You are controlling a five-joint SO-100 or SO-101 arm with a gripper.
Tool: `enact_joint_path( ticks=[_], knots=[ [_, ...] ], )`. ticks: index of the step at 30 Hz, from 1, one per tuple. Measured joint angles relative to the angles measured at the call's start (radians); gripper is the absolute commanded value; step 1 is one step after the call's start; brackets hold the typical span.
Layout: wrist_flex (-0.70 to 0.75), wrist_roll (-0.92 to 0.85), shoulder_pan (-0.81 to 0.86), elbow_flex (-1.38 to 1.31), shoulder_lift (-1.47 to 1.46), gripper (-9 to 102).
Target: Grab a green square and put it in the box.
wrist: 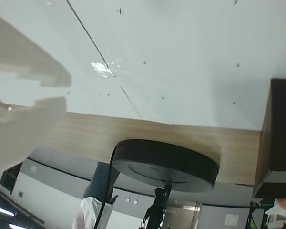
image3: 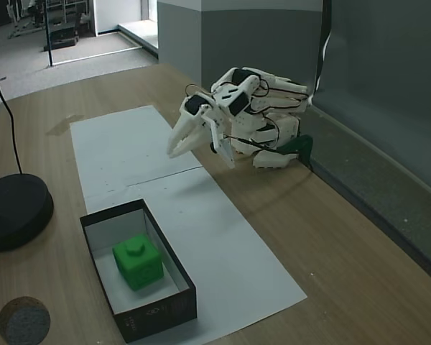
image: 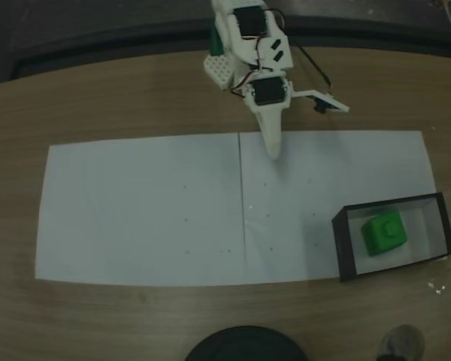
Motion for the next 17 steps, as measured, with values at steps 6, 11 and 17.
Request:
enact_joint_path(
  ticks=[6,11,17],
  knots=[
    [0.169,0.126,0.008,-0.003,0.000,0],
    [0.417,0.173,-0.009,-0.038,0.000,0],
    [0.436,0.179,-0.008,-0.046,0.002,0]
  ],
)
